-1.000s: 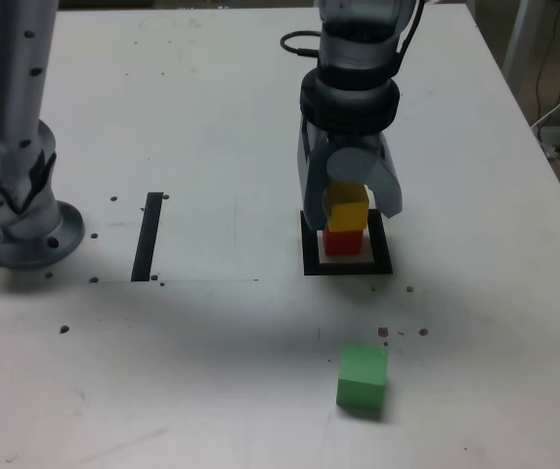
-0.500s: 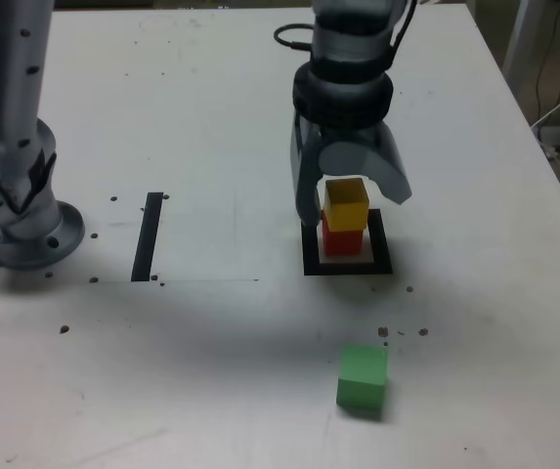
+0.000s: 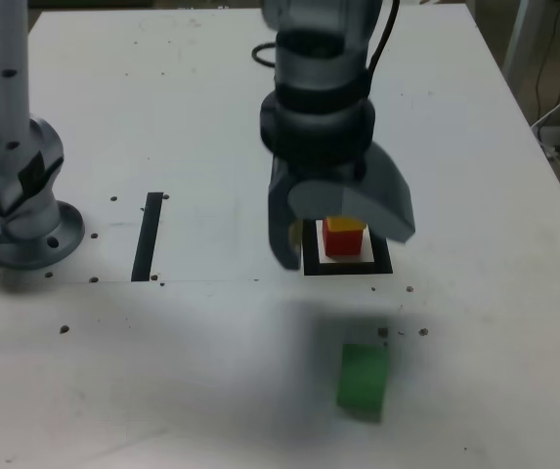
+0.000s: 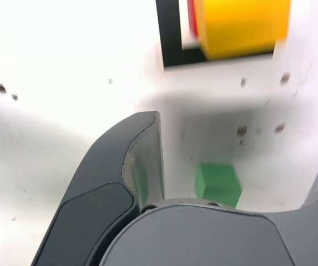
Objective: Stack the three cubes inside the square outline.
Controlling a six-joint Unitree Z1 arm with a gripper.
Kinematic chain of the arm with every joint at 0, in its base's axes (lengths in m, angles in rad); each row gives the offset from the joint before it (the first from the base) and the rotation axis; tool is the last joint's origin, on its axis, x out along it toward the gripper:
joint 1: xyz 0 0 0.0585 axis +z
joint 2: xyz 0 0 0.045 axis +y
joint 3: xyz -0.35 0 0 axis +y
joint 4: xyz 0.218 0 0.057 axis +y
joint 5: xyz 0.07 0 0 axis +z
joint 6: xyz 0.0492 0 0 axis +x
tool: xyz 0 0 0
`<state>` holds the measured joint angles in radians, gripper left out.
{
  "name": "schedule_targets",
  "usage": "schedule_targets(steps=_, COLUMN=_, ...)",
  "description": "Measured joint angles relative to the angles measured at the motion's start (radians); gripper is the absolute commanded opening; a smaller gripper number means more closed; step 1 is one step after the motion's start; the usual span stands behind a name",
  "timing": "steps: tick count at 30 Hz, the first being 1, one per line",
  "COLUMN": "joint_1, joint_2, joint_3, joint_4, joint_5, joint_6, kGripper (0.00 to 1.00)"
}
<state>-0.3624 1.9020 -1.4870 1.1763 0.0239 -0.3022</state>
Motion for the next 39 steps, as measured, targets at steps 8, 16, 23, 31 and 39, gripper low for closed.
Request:
schedule_targets(steps=8, joint_1=-0.112, joint_2=0.068, joint_3=-0.055, joint_4=0.006, joint_5=-0.032, joint_6=-0.04, kGripper=0.95)
schedule_targets(steps=16, joint_1=-0.174, joint_2=0.159, joint_3=-0.1, joint_4=-0.001, joint_5=-0.042, joint_6=-0.063, kGripper=0.93)
schedule_targets(steps=23, joint_1=-0.184, joint_2=0.224, joint_3=-0.122, joint_4=-0.014, joint_5=-0.054, joint_6=-0.067, kGripper=0.85)
schedule_targets(steps=31, joint_1=-0.184, joint_2=0.244, joint_3=-0.153, joint_4=-0.01, joint_5=-0.044, joint_6=-0.067, kGripper=0.6)
schedule_targets(steps=39, joint_1=-0.183, joint_2=0.248, joint_3=-0.164, joint_4=-0.014, joint_5=-0.038, joint_6=-0.066, kGripper=0.51)
